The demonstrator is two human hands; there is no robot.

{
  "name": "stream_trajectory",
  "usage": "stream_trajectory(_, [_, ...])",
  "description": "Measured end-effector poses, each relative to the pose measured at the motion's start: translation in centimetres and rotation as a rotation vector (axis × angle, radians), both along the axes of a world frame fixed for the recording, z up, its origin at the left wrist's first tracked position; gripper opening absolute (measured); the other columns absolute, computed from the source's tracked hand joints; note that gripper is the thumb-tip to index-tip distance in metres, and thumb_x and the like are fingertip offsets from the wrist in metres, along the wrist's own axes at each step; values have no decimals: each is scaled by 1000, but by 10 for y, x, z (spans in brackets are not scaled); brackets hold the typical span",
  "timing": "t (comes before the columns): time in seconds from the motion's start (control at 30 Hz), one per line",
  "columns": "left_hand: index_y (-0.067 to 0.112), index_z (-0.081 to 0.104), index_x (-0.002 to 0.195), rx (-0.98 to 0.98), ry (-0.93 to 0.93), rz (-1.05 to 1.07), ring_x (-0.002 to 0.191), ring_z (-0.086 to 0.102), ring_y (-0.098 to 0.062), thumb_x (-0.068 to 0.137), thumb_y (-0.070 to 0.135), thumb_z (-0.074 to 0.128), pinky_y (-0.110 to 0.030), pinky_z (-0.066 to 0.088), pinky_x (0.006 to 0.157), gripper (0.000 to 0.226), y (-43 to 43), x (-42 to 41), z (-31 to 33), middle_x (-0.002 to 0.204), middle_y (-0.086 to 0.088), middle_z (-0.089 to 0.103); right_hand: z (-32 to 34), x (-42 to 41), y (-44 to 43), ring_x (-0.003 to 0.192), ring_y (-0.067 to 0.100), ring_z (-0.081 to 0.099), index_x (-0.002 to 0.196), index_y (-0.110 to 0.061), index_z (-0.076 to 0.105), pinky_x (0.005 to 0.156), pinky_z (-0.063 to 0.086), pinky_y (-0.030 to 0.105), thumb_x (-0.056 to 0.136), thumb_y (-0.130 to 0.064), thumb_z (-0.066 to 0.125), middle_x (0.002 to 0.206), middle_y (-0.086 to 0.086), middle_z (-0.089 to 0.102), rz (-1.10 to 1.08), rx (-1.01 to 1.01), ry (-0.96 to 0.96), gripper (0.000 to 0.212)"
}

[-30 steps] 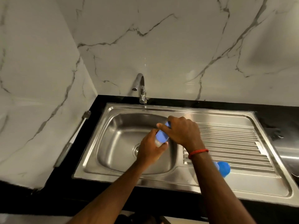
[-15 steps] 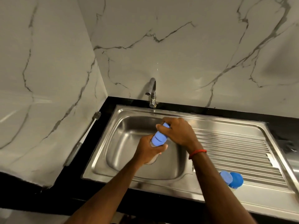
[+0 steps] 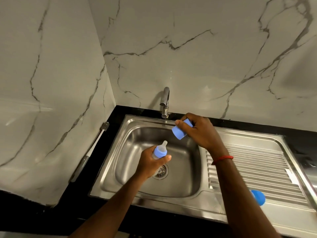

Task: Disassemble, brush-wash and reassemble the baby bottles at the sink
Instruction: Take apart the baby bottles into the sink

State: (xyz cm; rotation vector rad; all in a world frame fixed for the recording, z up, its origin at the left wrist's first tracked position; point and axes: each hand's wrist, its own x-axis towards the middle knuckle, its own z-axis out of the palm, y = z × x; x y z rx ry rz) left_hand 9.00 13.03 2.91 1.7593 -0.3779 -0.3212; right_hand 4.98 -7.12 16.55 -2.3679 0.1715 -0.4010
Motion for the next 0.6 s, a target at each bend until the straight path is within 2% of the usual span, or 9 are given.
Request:
stream_trajectory(0.1, [21, 66, 82, -30, -7, 13, 67, 59, -10, 69, 44, 84, -28, 50, 66, 32, 1, 3, 2, 72, 7, 65, -10, 6, 2, 75, 12, 63, 95, -27, 65, 71, 58, 38, 78, -78, 50, 82, -9, 66, 16, 2, 17, 55])
stream_trajectory(0.2, [29, 68, 91, -45, -9, 34, 80, 68, -14, 69, 54, 82, -29, 54, 76, 36, 4, 10, -2, 85, 6, 72, -21, 14, 6, 76, 14, 62, 103, -24, 65, 68, 54, 32, 87, -60, 60, 87, -4, 67, 34, -7, 59, 40])
stream_trajectory(0.33, [28, 68, 100, -39, 17, 49, 90, 68, -11, 75, 43, 85, -21, 52, 81, 33, 11, 20, -4, 94, 6, 73, -43, 25, 10, 76, 13, 60, 106, -23, 63, 68, 51, 31, 91, -48, 66, 89, -4, 66, 45, 5, 105, 30])
stream_trajectory(0.47, [33, 65, 106, -34, 37, 39, 94, 66, -2, 75, 37, 86, -12, 48, 82, 36, 18, 27, -9, 99, 17, 72, -84, 32, 12, 82, 13, 58, 114, -23, 61, 72, 46, 25, 87, -41, 73, 96, -5, 64, 51, -64, 205, 35])
stream_trajectory(0.6, [28, 66, 113, -28, 39, 21, 100, 65, -2, 75, 32, 87, -11, 45, 85, 44, 24, 36, -21, 108, 12, 72, -138, 29, 10, 94, 20, 62, 117, -19, 65, 79, 48, 28, 78, -29, 83, 107, 3, 68, 35, -103, 341, 44])
